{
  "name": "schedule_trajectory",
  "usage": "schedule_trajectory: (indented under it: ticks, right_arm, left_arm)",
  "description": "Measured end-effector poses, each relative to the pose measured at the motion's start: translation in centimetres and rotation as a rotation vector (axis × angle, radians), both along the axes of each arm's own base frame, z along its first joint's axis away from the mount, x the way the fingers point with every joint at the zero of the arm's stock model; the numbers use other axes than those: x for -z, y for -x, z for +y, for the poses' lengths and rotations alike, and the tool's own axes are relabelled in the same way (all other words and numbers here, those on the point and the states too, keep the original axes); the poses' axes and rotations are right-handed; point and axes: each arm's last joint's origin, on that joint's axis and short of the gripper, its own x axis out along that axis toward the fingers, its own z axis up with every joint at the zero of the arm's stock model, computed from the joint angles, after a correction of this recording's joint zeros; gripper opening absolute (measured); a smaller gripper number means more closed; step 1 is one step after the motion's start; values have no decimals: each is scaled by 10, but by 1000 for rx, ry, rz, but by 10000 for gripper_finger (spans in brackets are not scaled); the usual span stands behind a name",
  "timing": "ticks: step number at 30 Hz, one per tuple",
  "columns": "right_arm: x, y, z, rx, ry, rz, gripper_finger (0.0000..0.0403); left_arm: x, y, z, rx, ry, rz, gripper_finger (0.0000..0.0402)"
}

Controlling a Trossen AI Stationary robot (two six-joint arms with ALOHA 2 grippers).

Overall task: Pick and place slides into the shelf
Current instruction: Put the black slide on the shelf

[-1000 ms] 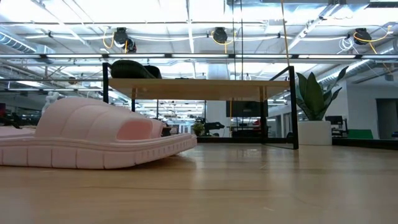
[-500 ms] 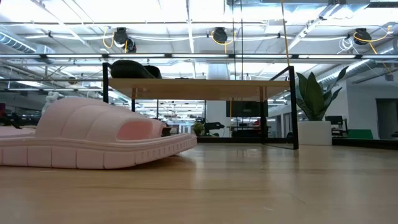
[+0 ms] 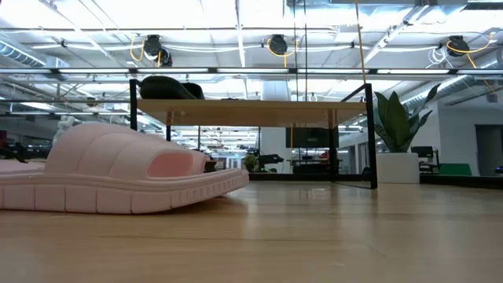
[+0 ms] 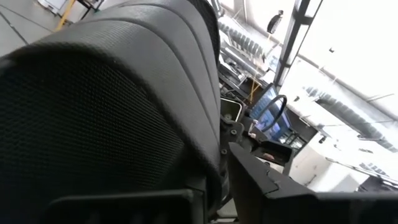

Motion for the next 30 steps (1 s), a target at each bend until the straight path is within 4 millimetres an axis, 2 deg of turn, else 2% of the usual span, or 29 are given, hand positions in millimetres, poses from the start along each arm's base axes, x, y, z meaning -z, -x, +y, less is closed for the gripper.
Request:
schedule_trajectory:
  ticks: [9, 14, 22, 30]
  right_arm:
    - [-5, 10, 0, 11, 23, 15, 33]
    - [-9, 19, -1, 48, 9, 23, 33]
    - [-13, 26, -4, 114, 3, 20, 33]
    - [-8, 25, -5, 109, 2, 84, 33]
  left_arm:
    - [5, 1, -10, 53, -21, 55, 77]
    - [5, 2, -15, 65, -18, 60, 77]
    - [5, 4, -28, 181, -25, 52, 77]
    - [1, 12, -51, 391, -214, 54, 77]
